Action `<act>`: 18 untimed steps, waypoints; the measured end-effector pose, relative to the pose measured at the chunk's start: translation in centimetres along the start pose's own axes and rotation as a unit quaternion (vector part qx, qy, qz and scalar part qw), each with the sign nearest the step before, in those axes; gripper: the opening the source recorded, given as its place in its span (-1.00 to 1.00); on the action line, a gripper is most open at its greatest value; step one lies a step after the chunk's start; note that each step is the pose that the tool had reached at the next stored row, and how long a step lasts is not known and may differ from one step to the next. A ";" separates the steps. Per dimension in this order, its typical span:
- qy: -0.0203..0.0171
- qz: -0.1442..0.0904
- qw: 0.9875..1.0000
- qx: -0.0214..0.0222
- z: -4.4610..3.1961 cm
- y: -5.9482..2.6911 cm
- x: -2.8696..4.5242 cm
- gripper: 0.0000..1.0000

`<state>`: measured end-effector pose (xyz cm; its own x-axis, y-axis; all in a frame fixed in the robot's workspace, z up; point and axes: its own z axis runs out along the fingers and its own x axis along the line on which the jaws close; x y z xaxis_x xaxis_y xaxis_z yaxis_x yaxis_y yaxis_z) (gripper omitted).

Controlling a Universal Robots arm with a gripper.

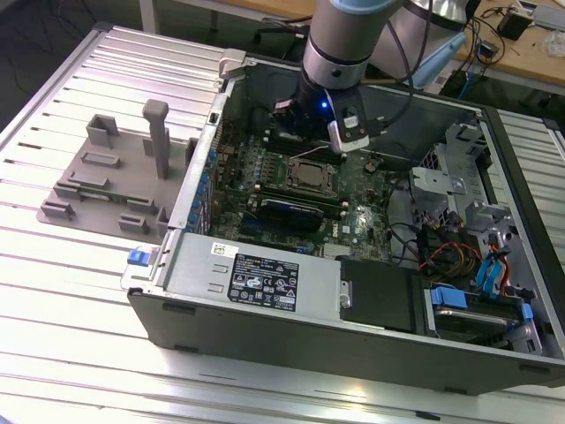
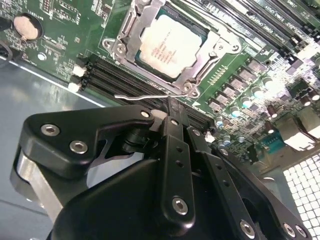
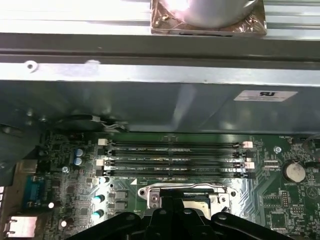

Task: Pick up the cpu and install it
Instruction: 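Install the first cpu locking lever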

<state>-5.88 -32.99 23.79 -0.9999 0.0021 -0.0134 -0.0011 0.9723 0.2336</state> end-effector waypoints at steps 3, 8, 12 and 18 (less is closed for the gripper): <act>-0.002 0.008 1.000 0.001 0.18 -0.04 -0.19 -0.79; -0.010 0.021 1.000 0.001 0.57 -0.14 -0.20 -0.79; -0.022 0.026 0.999 0.004 0.70 -0.17 -0.19 -0.79; -0.041 0.024 0.999 0.004 0.77 -0.17 -0.19 -0.79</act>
<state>-5.68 -32.98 23.01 -0.9943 0.0672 -0.0831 0.0466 0.9725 0.2284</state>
